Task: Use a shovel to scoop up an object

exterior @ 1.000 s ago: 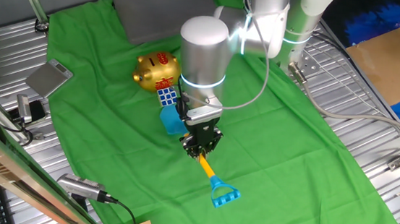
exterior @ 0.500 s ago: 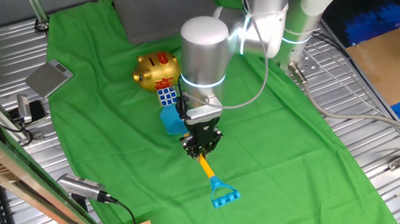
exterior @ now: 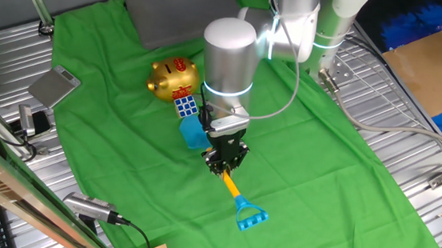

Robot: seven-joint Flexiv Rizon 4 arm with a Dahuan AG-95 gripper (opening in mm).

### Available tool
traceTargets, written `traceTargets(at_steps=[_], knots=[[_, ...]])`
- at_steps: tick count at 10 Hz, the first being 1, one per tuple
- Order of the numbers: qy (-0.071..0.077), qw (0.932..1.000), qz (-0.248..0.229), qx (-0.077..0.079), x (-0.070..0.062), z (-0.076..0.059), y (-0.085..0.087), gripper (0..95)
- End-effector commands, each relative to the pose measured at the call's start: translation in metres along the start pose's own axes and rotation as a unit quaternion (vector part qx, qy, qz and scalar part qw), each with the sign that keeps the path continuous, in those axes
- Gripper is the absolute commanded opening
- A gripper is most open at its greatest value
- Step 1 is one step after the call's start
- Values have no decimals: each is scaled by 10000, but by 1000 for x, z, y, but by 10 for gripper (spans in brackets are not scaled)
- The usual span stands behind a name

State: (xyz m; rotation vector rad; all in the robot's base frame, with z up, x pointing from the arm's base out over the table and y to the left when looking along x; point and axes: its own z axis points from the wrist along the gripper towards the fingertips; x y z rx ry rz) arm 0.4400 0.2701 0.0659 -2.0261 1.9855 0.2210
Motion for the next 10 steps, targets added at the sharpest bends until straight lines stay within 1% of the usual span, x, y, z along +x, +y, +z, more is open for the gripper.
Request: traceTargets(at_steps=[1,3,5,8,10], knots=[[12,10000,-55,23,1,5,-1,0],[20,10000,-65,27,1,6,-1,0],[73,9999,-91,27,2,7,-1,0],[52,10000,-68,26,3,8,-1,0],[68,9999,-93,44,3,8,-1,0]])
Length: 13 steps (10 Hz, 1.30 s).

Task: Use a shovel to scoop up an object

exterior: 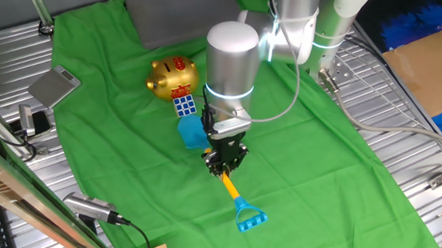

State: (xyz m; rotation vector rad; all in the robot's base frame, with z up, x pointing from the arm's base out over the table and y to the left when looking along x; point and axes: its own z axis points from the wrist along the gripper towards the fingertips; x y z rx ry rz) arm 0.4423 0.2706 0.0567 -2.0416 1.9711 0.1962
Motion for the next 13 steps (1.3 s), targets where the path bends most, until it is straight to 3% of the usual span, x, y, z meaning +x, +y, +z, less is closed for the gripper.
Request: traceTargets(at_steps=[1,13], knots=[[28,10000,-26,-7,1,-1,0,0],[11,10000,-63,10,4,1,4,0]])
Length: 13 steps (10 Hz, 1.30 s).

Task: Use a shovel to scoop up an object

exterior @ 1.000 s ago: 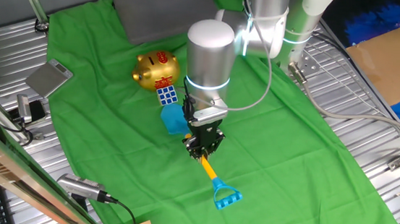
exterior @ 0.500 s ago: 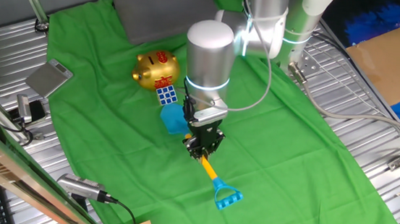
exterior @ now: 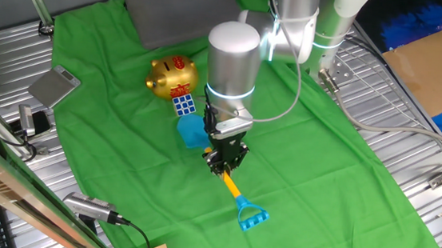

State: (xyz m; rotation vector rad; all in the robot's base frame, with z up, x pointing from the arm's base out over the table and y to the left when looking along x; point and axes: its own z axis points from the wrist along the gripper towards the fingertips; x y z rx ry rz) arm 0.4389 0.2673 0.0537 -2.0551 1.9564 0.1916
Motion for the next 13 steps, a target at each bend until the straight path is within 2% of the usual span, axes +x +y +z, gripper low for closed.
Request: traceTargets(at_steps=[1,9,11,13], knots=[[-22,10000,36,11,1,-4,0,0],[-173,9997,143,-12,-5,-15,0,0],[-347,9992,207,-5,-6,-18,0,0],[-368,9991,200,5,-8,-21,0,0]])
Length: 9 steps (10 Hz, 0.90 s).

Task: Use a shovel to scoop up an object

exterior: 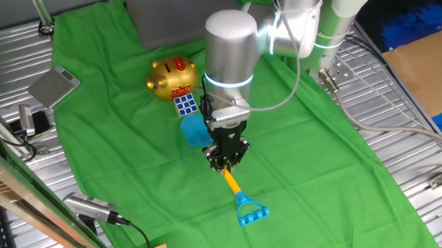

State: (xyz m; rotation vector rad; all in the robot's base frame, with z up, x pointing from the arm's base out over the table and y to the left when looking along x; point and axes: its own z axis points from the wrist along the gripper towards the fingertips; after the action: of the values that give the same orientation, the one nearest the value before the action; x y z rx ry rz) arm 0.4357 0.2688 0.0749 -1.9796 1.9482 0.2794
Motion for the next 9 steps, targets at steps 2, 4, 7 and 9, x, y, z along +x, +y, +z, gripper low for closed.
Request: traceTargets(at_steps=[2,4,7,9], knots=[[7,10000,12,10,-1,-2,-1,0],[18,10000,-9,12,-1,-2,-1,0],[-19,10000,-34,8,-1,-3,-4,0],[-63,10000,-3,9,-2,-4,-5,0]])
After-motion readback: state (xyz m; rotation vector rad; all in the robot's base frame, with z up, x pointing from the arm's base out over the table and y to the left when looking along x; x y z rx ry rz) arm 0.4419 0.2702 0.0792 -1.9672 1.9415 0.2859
